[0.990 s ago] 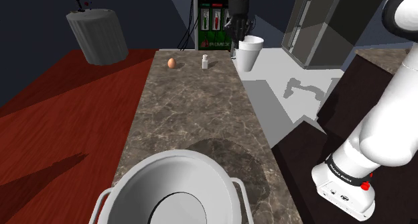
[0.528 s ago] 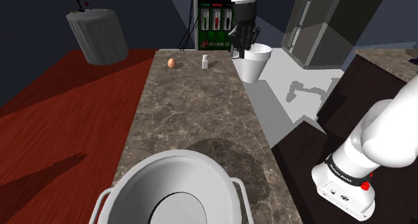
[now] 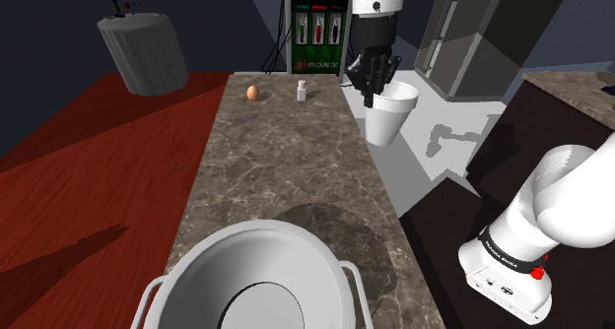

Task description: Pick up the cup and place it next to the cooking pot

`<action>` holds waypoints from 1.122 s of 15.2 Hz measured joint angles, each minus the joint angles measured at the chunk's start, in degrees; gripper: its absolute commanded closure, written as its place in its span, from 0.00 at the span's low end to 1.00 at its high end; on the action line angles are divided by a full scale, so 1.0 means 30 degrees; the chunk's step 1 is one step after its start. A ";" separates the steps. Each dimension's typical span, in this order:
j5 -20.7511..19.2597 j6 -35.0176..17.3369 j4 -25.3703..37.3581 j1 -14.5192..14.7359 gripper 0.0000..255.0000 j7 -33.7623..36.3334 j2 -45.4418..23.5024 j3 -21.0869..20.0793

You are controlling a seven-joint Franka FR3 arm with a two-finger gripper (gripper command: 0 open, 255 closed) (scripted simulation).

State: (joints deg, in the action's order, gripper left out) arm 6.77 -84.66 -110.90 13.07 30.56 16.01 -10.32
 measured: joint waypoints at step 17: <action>0.4054 0.0255 -0.3508 0.2957 1.00 0.6415 0.4993 -0.4357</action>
State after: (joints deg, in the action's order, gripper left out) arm 18.94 -83.89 -121.43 21.94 49.81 30.99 -23.39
